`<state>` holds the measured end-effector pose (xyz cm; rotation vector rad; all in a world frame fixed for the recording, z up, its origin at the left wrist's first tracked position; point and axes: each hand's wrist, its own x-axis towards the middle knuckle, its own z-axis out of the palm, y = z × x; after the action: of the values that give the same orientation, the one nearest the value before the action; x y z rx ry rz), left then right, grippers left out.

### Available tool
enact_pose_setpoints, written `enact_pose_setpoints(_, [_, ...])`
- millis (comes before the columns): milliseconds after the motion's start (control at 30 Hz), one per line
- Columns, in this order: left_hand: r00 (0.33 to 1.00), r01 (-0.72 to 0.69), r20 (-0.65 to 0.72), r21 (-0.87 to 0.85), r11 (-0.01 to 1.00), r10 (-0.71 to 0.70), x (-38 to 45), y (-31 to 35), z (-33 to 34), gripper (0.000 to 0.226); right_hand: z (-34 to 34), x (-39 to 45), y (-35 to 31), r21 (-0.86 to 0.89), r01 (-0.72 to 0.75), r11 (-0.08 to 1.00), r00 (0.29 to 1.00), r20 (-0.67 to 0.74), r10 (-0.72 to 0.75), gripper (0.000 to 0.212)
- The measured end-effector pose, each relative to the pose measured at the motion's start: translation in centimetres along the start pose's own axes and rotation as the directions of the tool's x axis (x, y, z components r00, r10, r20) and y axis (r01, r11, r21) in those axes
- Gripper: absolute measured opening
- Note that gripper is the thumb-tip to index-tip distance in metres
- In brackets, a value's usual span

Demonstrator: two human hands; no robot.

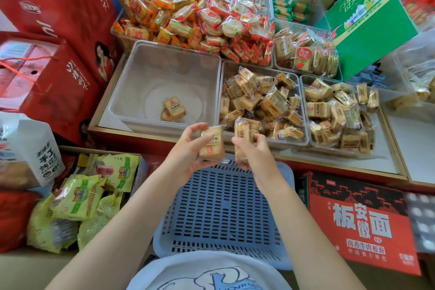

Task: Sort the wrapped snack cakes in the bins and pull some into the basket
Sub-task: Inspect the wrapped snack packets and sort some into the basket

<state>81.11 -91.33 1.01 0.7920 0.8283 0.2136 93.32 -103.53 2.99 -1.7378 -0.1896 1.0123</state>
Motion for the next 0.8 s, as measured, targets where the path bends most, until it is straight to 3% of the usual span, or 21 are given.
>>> enact_pose_setpoints(100, [0.996,-0.038,0.076,0.014,0.999,0.037,0.1,0.1,-0.5,0.059,-0.7,0.0,-0.2,0.142,-0.017,0.99,0.996,0.091,0.004,0.032])
enact_pose_setpoints(200, [0.988,-0.05,0.149,0.012,0.999,0.048,0.0,0.2,-0.6,0.072,-0.6,0.1,-0.2,0.17,-0.023,0.985,0.985,0.175,-0.008,0.049])
enact_pose_setpoints(267, [0.982,-0.064,0.179,0.06,0.996,0.052,-0.1,0.4,-0.3,0.062,-0.6,0.4,0.0,0.12,0.001,0.993,0.982,0.187,-0.023,0.058])
enact_pose_setpoints(400, [0.988,-0.058,0.149,0.092,0.994,0.044,-0.3,0.7,0.2,0.049,-0.1,-0.1,-0.3,-0.024,0.04,0.999,0.974,0.226,-0.034,0.036])
enact_pose_setpoints(500, [0.989,-0.082,0.136,0.112,0.99,0.066,-0.4,0.4,0.5,0.04,0.6,-0.2,-0.1,-0.094,0.069,0.993,0.983,0.179,-0.051,0.026])
enact_pose_setpoints(633, [0.983,-0.135,0.144,0.108,0.985,0.118,-0.5,0.2,0.6,0.037,0.8,-0.5,0.0,-0.065,0.114,0.991,0.984,0.141,-0.104,0.016])
enact_pose_setpoints(800, [0.983,-0.155,0.12,0.124,0.98,0.14,-0.4,0.4,0.7,0.039,0.6,-0.9,0.1,-0.015,0.167,0.986,0.974,0.156,-0.162,0.037])
